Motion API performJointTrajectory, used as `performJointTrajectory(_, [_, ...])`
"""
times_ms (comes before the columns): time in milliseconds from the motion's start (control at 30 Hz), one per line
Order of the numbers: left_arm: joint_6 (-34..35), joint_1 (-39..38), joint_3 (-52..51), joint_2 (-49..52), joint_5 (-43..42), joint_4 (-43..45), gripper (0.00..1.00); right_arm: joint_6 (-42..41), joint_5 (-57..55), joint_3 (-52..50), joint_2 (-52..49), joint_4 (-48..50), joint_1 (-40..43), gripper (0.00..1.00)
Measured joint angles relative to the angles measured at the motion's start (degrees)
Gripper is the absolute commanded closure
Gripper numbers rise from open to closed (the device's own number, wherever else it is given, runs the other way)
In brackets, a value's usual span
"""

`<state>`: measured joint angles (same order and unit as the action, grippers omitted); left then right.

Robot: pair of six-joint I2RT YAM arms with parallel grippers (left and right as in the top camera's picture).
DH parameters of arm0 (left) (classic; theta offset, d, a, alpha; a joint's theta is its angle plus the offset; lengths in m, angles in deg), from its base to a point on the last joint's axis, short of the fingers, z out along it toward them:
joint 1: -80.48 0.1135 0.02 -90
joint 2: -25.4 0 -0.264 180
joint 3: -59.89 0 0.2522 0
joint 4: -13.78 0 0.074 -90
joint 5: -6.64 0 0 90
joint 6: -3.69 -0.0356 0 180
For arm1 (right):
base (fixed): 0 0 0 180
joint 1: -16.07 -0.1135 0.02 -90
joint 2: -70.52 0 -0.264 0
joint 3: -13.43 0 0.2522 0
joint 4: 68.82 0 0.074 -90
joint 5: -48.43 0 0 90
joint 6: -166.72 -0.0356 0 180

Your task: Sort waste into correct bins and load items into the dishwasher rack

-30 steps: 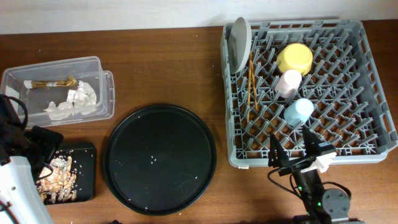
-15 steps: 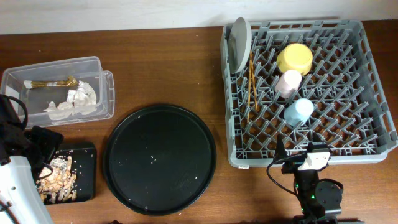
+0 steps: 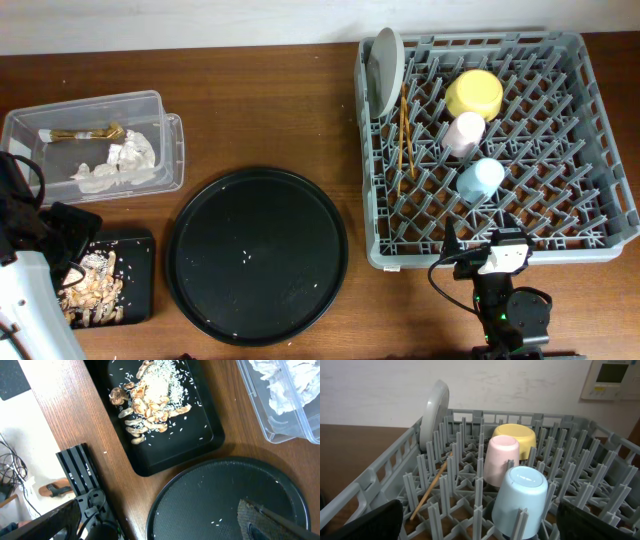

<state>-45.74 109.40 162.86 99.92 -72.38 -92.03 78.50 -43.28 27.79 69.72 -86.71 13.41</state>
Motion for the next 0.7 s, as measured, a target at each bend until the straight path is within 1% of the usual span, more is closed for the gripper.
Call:
performJointTrajectory(400, [0.0,-0.02,-0.02,-0.61,0.68,-0.09,0.01,0.15,0.0,0.0,0.0,0.0,0.0,0.02])
performJointTrajectory(467, [0.0,0.02,-0.61,-4.52,1.55,-0.83,0.01,0.15,0.0,0.0,0.0,0.0,0.0,0.02])
performJointTrajectory(500, [0.0,-0.09,-3.23,-7.91,1.44,0.96,0.01,0.17,0.0,0.0,0.07,0.0,0.0,0.02])
performJointTrajectory(533, [0.02,-0.68,-6.97,-11.74,1.29,3.63,0.01,0.17,-0.02,0.02,0.11,0.0,0.0,0.02])
performJointTrajectory(567, [-0.26,-1.84,-11.8,-16.0,0.76,8.46,0.01,0.17,-0.07,0.02,0.07,0.07,0.0,0.02])
performJointTrajectory(600, [-1.66,-4.13,-18.71,-20.83,-1.05,16.35,0.01,0.13,-0.04,0.02,0.11,-0.02,0.0,0.02])
performJointTrajectory(633, [-3.32,-6.03,-23.85,-23.56,-2.82,22.36,0.01,0.2,-0.15,0.04,0.07,0.09,0.0,0.02])
performJointTrajectory(667, [-5.29,-8.79,-31.26,-26.95,-5.09,33.0,0.01,0.15,-0.24,0.04,0.13,0.0,0.02,0.02])
performJointTrajectory(700, [-7.04,-12.41,-38.97,-30.08,-6.95,41.18,0.01,0.13,-0.31,0.02,0.04,-0.07,0.02,0.02])
